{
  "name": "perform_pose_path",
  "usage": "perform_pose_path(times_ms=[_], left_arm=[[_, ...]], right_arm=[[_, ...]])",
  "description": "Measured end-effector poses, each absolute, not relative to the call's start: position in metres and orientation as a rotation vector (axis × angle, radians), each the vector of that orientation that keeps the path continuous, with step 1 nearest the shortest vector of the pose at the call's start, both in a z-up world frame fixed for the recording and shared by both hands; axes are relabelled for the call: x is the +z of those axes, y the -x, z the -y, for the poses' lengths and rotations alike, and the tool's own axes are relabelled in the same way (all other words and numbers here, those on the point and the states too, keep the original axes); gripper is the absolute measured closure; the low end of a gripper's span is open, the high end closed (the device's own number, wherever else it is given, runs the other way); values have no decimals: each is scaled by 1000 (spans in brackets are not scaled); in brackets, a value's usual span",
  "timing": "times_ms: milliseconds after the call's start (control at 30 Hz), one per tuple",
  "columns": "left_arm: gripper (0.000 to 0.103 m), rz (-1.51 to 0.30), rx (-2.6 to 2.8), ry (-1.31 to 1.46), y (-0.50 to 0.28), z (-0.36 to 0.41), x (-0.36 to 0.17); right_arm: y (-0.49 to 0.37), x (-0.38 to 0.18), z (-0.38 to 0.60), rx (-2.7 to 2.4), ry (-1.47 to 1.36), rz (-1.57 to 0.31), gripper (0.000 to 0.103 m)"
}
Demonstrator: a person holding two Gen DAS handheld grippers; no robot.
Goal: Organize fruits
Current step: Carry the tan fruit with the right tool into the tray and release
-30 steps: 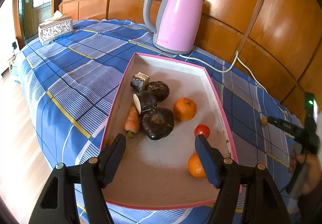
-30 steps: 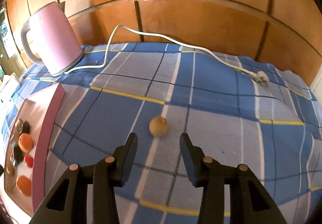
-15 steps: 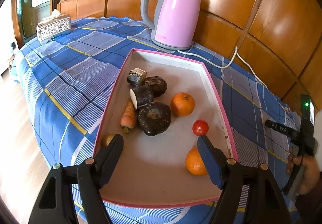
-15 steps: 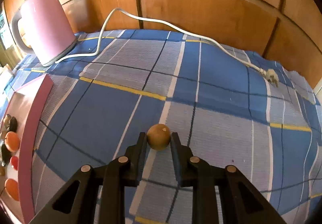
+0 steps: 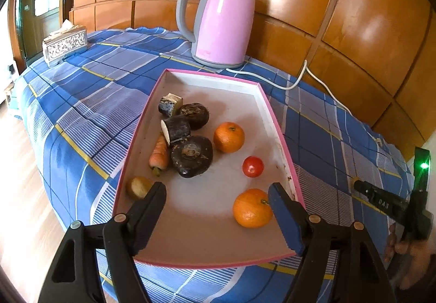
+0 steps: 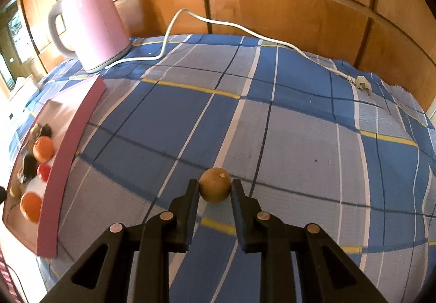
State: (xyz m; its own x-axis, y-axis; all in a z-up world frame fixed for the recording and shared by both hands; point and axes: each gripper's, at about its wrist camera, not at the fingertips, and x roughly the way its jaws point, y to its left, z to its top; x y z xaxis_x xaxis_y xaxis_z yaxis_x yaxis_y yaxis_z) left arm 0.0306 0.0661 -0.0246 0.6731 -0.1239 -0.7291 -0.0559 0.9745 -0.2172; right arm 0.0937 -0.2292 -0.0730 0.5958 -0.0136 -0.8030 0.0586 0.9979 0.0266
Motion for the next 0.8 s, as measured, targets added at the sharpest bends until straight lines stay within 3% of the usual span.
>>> perform_pose_path(times_ms=[500,800], left_arm=[[20,-808,-20,243,-20,-73,-18],[20,-770,91,304,-16,-107,-16]], right_arm=[[-54,-69,208,61,-89,-930,79],[-70,-37,157,247,-54,-874,79]])
